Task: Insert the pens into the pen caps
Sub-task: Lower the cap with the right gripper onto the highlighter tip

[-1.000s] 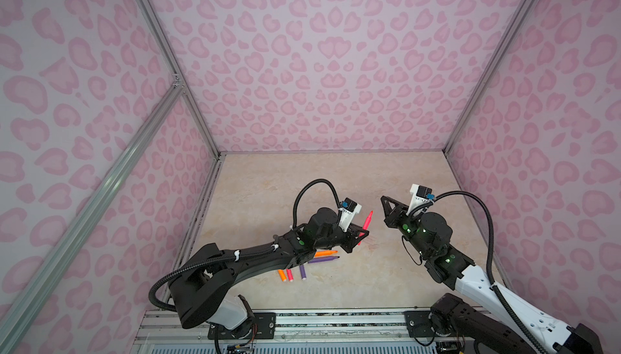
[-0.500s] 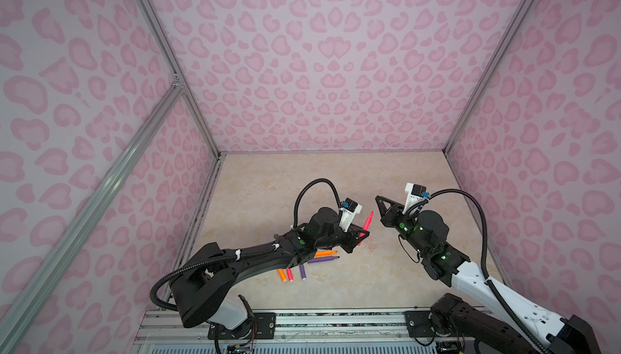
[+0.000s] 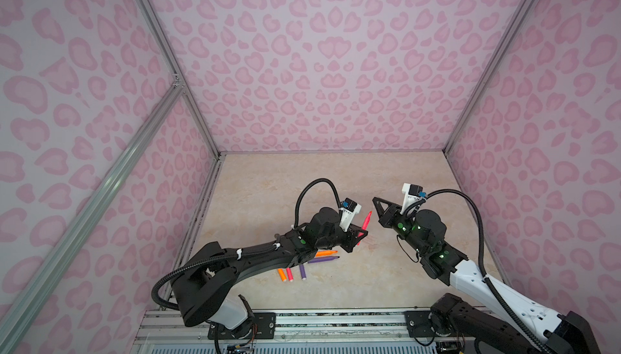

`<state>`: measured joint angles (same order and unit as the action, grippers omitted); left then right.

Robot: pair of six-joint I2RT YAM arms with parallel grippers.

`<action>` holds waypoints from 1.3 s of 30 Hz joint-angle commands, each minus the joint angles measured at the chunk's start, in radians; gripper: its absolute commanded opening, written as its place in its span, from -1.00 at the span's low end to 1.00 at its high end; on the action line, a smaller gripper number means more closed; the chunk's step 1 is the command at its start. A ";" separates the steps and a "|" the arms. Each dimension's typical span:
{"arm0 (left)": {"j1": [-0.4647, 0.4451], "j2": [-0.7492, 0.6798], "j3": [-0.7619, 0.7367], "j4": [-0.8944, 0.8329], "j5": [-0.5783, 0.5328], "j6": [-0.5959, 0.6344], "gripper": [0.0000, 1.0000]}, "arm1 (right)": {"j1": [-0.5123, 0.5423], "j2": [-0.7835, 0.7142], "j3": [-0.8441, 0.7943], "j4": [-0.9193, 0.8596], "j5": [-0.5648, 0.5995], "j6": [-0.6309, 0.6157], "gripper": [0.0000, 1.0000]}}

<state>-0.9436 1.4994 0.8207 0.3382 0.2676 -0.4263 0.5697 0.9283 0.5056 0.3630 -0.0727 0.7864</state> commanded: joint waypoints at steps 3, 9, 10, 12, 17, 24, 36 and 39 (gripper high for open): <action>0.000 -0.008 0.012 0.012 -0.021 -0.005 -0.92 | 0.001 0.021 -0.003 0.039 -0.015 0.013 -1.00; 0.001 -0.023 0.002 0.014 -0.034 -0.005 -0.92 | 0.002 0.023 0.004 0.034 -0.035 0.010 -1.00; 0.002 -0.026 0.001 0.014 -0.038 -0.005 -0.92 | 0.002 0.023 0.001 0.035 -0.032 0.010 -1.00; 0.001 -0.030 -0.003 0.013 -0.045 -0.003 -0.92 | 0.002 0.028 -0.005 0.046 -0.036 0.016 -1.00; 0.008 -0.034 -0.001 0.002 -0.052 0.000 -0.92 | 0.009 0.050 -0.004 0.062 -0.054 0.024 -1.00; 0.007 -0.038 -0.002 0.004 -0.051 0.001 -0.92 | 0.015 0.053 -0.001 0.059 -0.050 0.016 -1.00; 0.018 -0.047 -0.009 0.002 -0.065 -0.004 -0.92 | 0.055 0.064 0.005 0.061 -0.031 0.003 -1.00; 0.021 -0.066 -0.022 0.009 -0.076 -0.003 -0.92 | 0.067 0.071 0.004 0.068 -0.032 0.005 -1.00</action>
<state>-0.9268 1.4570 0.8101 0.3157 0.2115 -0.4263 0.6289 0.9932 0.5087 0.3985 -0.1066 0.7933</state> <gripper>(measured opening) 0.170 0.139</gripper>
